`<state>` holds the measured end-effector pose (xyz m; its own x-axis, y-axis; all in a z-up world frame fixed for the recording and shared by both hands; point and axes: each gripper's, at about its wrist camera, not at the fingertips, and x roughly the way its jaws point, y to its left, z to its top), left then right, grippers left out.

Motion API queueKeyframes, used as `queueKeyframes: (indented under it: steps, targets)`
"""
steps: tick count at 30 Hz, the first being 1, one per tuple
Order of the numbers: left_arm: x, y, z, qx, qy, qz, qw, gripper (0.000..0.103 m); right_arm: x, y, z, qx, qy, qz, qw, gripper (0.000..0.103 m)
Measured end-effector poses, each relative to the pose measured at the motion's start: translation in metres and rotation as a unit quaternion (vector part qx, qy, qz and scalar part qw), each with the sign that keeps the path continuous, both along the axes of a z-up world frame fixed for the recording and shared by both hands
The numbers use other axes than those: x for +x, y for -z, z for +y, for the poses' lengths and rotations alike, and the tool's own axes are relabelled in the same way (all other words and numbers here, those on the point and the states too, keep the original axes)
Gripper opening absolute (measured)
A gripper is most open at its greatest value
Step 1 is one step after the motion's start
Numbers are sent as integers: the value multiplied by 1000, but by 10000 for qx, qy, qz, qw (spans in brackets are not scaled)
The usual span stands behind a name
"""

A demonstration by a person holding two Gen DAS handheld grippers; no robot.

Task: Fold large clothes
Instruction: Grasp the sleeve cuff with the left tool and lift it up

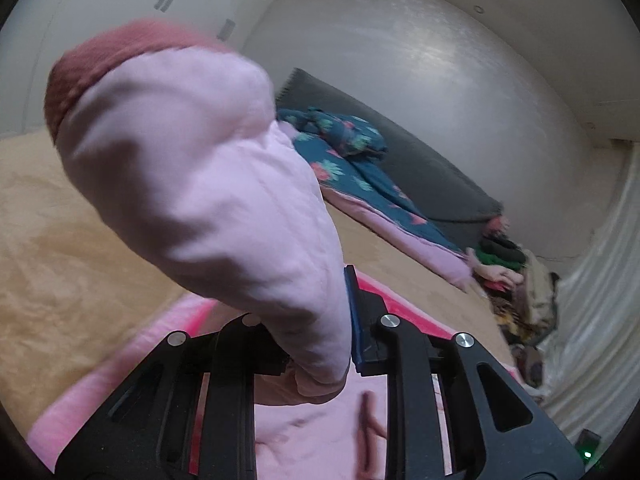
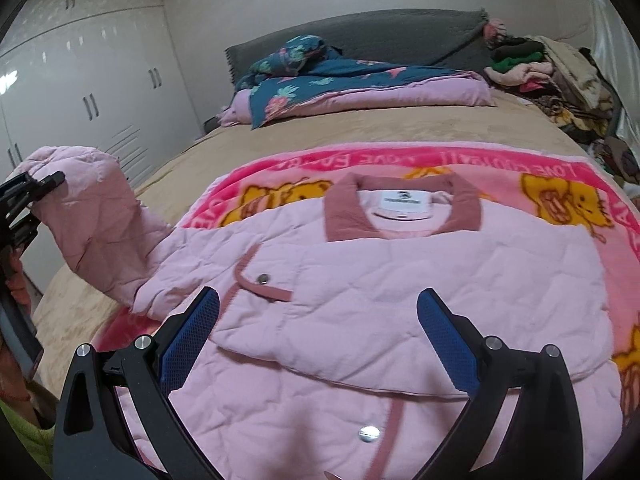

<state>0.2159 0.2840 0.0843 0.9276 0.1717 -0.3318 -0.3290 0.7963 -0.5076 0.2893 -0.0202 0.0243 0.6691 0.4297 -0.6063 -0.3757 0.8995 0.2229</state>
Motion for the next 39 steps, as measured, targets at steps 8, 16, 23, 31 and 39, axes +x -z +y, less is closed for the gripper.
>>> queueKeyframes:
  steps: [8, 16, 23, 31, 39]
  targets:
    - [17, -3, -39, 162, 664, -53, 9976, 14, -1, -2, -41, 77, 392, -40, 9992, 99]
    - [23, -3, -66, 186, 1355, -171, 9904, 14, -4, 8, -74, 137, 749, 53, 9971, 99]
    - [15, -1, -69, 244, 1580, -225, 9869, 14, -7, 11, -91, 163, 871, 80, 9960, 99]
    - [20, -4, -95, 399, 1868, -223, 9813, 14, -11, 8, -115, 149, 1074, 30, 9941, 99]
    - [31, -3, -129, 661, 2296, -130, 9709, 14, -17, 5, -143, 112, 1361, -24, 9906, 99]
